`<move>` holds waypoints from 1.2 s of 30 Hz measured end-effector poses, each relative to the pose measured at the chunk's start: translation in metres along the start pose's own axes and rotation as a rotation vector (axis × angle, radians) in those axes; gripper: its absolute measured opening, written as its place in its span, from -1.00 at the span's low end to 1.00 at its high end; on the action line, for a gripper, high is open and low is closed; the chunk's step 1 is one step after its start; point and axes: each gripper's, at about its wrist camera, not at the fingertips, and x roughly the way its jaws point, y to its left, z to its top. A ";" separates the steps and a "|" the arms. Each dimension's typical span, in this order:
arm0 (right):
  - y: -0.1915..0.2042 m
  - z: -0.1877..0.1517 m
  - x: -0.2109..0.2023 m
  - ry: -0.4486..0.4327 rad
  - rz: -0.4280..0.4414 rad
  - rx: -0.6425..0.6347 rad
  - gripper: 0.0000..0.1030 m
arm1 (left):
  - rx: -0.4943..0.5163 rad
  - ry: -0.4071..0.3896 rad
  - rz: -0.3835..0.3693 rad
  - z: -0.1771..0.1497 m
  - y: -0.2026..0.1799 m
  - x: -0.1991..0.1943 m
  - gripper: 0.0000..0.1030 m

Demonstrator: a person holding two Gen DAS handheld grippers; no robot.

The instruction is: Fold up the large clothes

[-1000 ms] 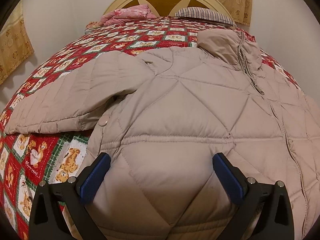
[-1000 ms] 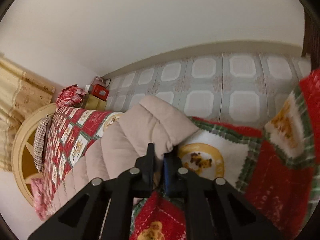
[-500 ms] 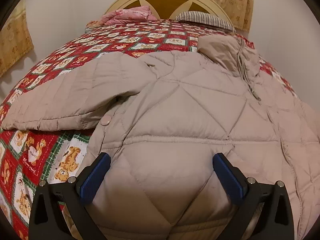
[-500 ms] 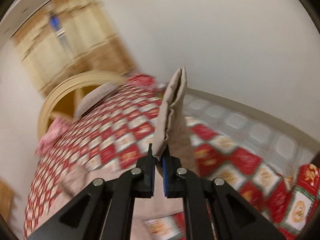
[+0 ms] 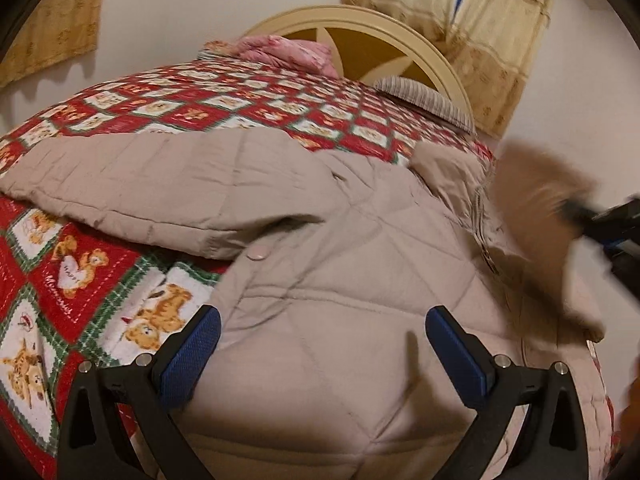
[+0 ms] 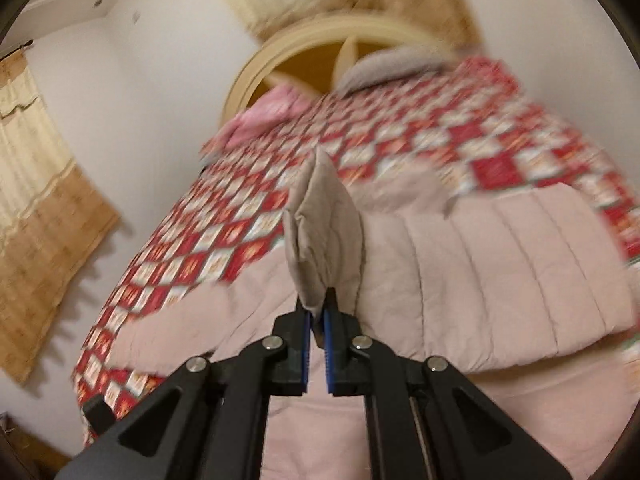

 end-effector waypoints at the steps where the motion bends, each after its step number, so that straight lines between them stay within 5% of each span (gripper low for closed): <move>1: 0.005 -0.007 0.025 0.043 0.022 -0.001 -0.84 | -0.008 0.003 0.005 0.001 0.001 0.001 0.98; 5: 0.007 -0.037 0.071 0.175 0.132 0.059 -0.80 | -0.025 0.004 -0.004 0.002 0.005 0.002 0.98; 10: -0.001 -0.053 0.097 0.230 0.191 0.140 -0.63 | -0.019 0.026 -0.003 0.002 0.004 0.007 0.98; 14: 0.002 -0.054 0.090 0.266 0.276 0.185 0.46 | -0.019 0.029 -0.005 0.002 0.006 0.007 0.98; 15: 0.005 -0.053 0.084 0.258 0.285 0.187 0.53 | -0.019 0.030 -0.003 0.002 0.006 0.007 0.98; 17: 0.007 -0.047 0.062 0.229 0.285 0.161 0.39 | -0.017 0.032 -0.001 0.001 0.005 0.007 0.98; 18: 0.008 -0.044 0.053 0.212 0.289 0.136 0.01 | -0.016 0.033 -0.001 0.002 0.005 0.008 0.98; 20: 0.009 -0.035 0.036 0.178 0.267 0.075 -0.30 | -0.015 0.034 -0.001 0.002 0.005 0.008 0.98; 22: -0.002 -0.024 0.018 0.130 0.229 0.058 -0.32 | -0.013 0.038 0.001 0.002 0.005 0.009 0.98; 27: -0.059 0.008 -0.015 0.008 -0.109 0.046 -0.32 | -0.002 0.045 0.010 0.002 0.003 0.011 0.98; 31: -0.114 0.011 -0.019 0.002 -0.343 0.045 -0.32 | 0.008 0.051 0.019 0.001 0.001 0.013 0.98; 36: -0.157 -0.012 -0.001 0.071 -0.405 0.103 -0.37 | 0.021 0.057 0.029 0.001 -0.001 0.014 0.98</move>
